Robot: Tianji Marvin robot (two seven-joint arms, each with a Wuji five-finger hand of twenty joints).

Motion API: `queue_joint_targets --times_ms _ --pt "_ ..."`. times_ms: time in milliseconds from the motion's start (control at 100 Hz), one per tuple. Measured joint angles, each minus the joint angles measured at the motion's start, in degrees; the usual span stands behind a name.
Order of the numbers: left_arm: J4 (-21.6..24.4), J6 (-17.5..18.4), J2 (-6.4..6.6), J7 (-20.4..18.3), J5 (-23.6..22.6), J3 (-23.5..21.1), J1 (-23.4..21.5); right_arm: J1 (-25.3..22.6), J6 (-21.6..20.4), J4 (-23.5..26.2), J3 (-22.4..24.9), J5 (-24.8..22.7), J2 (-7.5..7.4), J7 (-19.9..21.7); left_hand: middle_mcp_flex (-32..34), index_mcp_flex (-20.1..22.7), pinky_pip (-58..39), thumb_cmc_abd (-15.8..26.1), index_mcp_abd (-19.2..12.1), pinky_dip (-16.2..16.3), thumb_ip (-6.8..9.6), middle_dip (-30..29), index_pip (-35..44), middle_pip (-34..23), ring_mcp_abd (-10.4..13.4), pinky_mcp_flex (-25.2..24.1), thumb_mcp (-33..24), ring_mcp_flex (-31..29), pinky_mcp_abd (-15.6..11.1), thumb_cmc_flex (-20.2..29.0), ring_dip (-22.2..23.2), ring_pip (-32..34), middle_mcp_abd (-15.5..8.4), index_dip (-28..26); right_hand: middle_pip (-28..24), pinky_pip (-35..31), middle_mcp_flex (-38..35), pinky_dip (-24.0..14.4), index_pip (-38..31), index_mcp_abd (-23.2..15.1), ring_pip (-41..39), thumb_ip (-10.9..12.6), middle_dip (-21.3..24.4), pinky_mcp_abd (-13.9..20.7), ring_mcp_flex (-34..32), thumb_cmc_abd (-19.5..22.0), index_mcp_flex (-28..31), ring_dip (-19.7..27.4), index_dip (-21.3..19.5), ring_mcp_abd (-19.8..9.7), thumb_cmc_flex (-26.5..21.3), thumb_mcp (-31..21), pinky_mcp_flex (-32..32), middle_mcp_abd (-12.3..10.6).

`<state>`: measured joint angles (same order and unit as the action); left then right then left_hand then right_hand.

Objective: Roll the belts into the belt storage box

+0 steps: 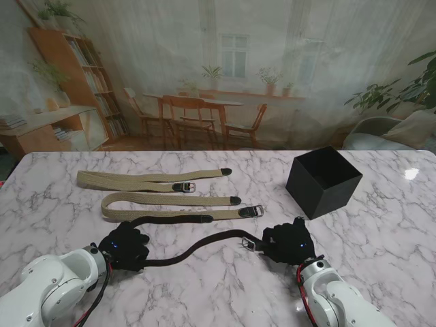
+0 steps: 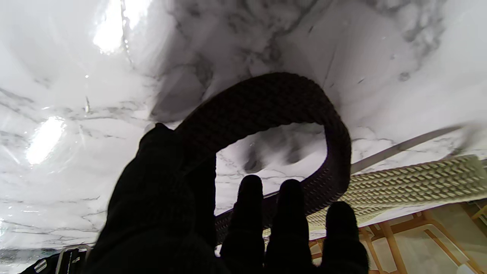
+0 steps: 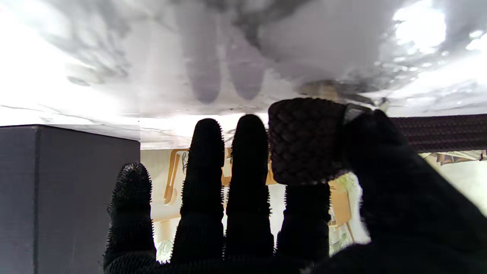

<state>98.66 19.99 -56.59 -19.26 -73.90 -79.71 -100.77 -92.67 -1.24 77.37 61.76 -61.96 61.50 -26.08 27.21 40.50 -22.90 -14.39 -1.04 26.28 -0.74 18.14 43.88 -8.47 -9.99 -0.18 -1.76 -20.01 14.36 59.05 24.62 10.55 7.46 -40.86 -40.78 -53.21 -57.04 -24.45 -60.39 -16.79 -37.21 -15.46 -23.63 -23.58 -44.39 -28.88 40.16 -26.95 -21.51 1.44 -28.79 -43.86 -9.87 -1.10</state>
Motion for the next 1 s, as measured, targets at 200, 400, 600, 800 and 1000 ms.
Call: queue_joint_targets --times_ms 200,400,600,800,1000 --pt "0.1 -0.3 -0.09 0.7 -0.9 -1.2 -0.8 -1.2 0.2 0.5 1.2 -0.5 -0.01 -0.8 0.0 0.0 0.0 0.1 -0.5 0.0 0.00 0.0 -0.9 0.0 0.0 0.0 0.0 0.0 0.0 0.0 0.0 0.0 0.0 0.5 -4.1 -3.2 -12.4 0.0 -2.0 5.2 0.4 -0.1 -2.9 0.9 -9.6 -3.0 1.1 -0.2 2.3 -1.5 -0.6 -4.8 -4.5 0.2" --pt "0.2 0.0 -0.10 1.9 -1.2 -1.8 -1.1 -1.0 -0.9 0.1 1.0 -0.8 -0.09 -1.9 0.0 0.0 0.0 0.2 -0.5 0.0 0.00 0.0 -2.1 0.0 0.0 0.0 0.0 0.0 0.0 0.0 0.0 0.0 0.0 1.2 -7.1 -5.9 -18.4 2.0 18.6 9.1 0.3 4.6 -3.4 2.3 -15.3 -3.4 -14.8 -1.7 9.2 -2.2 -1.3 -11.7 -6.8 -0.2" --pt "0.7 0.2 -0.10 2.1 -1.2 -1.9 -1.1 0.0 -2.6 -1.2 0.0 -0.6 -0.21 -3.0 0.0 0.0 0.0 0.2 -0.5 0.0 0.00 0.0 -2.1 0.0 0.0 0.0 0.0 0.0 0.0 0.0 0.0 0.0 0.0 1.3 -8.7 -7.2 -21.3 2.4 18.6 5.9 -1.3 6.3 -3.4 2.4 -20.0 -2.6 -30.1 -2.6 8.4 -2.1 -1.3 -13.7 -9.3 -0.1" --pt "1.2 0.2 -0.13 1.9 -1.2 -2.2 -1.3 0.4 -8.2 -1.4 0.6 -0.5 -0.41 -1.7 0.0 0.0 0.0 0.2 -0.5 -0.1 0.00 0.0 -2.1 0.0 0.0 0.0 0.0 0.0 0.0 0.0 0.0 0.0 0.0 1.3 -10.8 -7.7 -21.4 2.8 18.5 -5.7 -3.1 6.3 -3.5 2.6 -21.0 1.8 -27.4 -2.8 8.4 -1.2 -4.1 -13.5 -10.2 0.9" --pt "1.5 0.2 -0.15 1.9 -1.2 -2.4 -1.6 0.6 -9.1 -0.8 0.7 -0.9 -0.91 0.2 0.0 -0.2 0.0 0.2 -0.5 -0.6 0.00 0.0 -2.1 0.0 0.0 0.0 0.0 0.0 0.0 0.0 0.0 0.0 0.0 1.3 -10.1 -6.6 -22.1 3.0 16.8 -3.6 -3.2 6.3 -3.5 2.5 -20.8 1.8 -11.8 -3.4 7.2 -1.4 -3.5 -12.9 -9.4 0.5"
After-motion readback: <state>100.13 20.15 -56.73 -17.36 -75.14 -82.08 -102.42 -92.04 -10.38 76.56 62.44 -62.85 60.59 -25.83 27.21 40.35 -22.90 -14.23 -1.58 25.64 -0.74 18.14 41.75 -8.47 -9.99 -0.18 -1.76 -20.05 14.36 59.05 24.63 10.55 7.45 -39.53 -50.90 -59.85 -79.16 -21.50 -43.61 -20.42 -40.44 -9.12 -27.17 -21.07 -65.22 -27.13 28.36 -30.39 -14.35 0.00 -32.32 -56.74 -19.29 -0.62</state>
